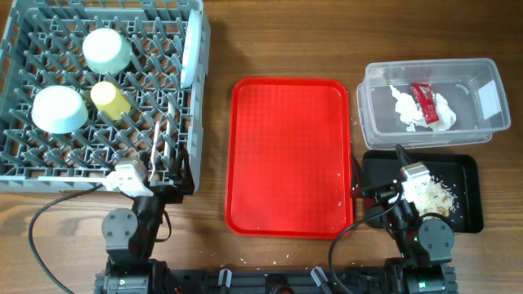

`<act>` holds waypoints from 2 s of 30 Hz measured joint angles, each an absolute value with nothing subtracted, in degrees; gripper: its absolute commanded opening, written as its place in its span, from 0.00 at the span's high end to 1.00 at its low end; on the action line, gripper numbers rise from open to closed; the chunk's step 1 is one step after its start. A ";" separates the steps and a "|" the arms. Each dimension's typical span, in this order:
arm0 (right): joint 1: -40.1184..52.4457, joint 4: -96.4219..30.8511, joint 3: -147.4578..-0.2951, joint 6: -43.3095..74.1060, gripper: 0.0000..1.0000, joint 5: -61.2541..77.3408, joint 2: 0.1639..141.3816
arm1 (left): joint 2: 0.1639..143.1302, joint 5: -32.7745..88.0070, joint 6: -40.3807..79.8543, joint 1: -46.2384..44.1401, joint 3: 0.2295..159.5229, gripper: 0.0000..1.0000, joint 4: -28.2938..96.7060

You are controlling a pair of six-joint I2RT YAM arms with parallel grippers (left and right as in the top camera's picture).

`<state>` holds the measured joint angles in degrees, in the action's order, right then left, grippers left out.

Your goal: Sort waste into correct bins and load items into the dishwasher rack

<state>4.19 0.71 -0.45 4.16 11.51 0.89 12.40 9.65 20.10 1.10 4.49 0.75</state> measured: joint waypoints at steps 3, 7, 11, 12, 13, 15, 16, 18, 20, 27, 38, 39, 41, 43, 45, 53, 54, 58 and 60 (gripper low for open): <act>4.19 0.69 -0.45 4.14 0.00 11.51 0.89 | 9.04 9.61 20.10 1.10 2.04 0.00 0.58; 4.19 0.71 -0.45 4.16 0.00 11.51 0.89 | 3.49 8.82 20.10 1.10 0.62 0.00 1.26; 4.19 0.71 -0.45 4.16 0.00 11.51 0.89 | 0.80 8.38 19.27 1.10 0.62 0.00 1.65; 4.19 0.71 -0.45 4.14 0.00 11.51 0.89 | 0.75 8.14 18.74 1.10 0.64 0.00 2.79; 4.19 0.71 -0.45 4.16 0.00 11.49 0.89 | 0.80 7.97 18.28 1.10 0.60 0.00 3.44; 4.19 0.71 -0.45 4.16 0.00 11.49 0.89 | 0.78 7.62 16.14 1.10 0.60 0.00 3.44; 4.19 0.71 -0.45 4.16 0.00 11.49 0.89 | 0.78 7.51 14.57 1.10 0.60 0.00 3.44; 4.19 0.71 -0.45 4.16 0.00 11.51 0.89 | 0.78 7.31 11.94 1.10 0.60 0.00 3.44; 4.19 0.71 -0.45 4.16 0.00 11.51 0.89 | 0.78 7.27 9.82 1.10 0.60 0.00 3.46; 4.16 0.71 -0.45 4.16 0.00 11.51 0.89 | 0.78 7.11 9.43 1.06 0.60 0.00 3.46; 4.19 0.71 -0.45 4.16 0.00 11.51 0.89 | 0.78 7.11 9.43 1.06 0.60 0.00 3.46; 4.19 0.71 -0.45 4.16 0.00 11.51 0.89 | 0.78 7.11 9.43 1.06 0.60 0.00 3.46; 4.19 0.71 -0.45 4.16 0.00 11.51 0.89 | 0.78 7.11 9.43 1.06 0.60 0.00 3.46; 4.19 0.71 -0.45 4.16 0.00 11.49 0.89 | 0.78 7.11 9.43 1.06 0.60 0.00 3.46; 4.19 0.71 -0.45 4.16 0.00 11.51 0.89 | 0.78 7.11 9.43 1.06 0.60 0.00 3.46; 4.19 0.71 -0.45 4.16 0.00 11.49 0.89 | 0.78 7.11 9.43 1.06 0.60 0.00 3.46; 4.19 0.71 -0.45 4.16 0.00 11.49 0.89 | 0.78 7.11 9.43 1.06 0.60 0.00 3.46; 4.16 0.71 -0.45 4.16 0.00 11.49 0.89 | 0.78 7.11 9.43 1.06 0.60 0.00 3.46; 4.19 0.71 -0.45 4.16 0.00 11.51 0.89 | 0.78 7.11 9.43 1.06 0.60 0.00 3.46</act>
<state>4.19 0.71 -0.45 4.16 11.51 0.89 0.78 7.11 9.43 1.06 0.60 3.46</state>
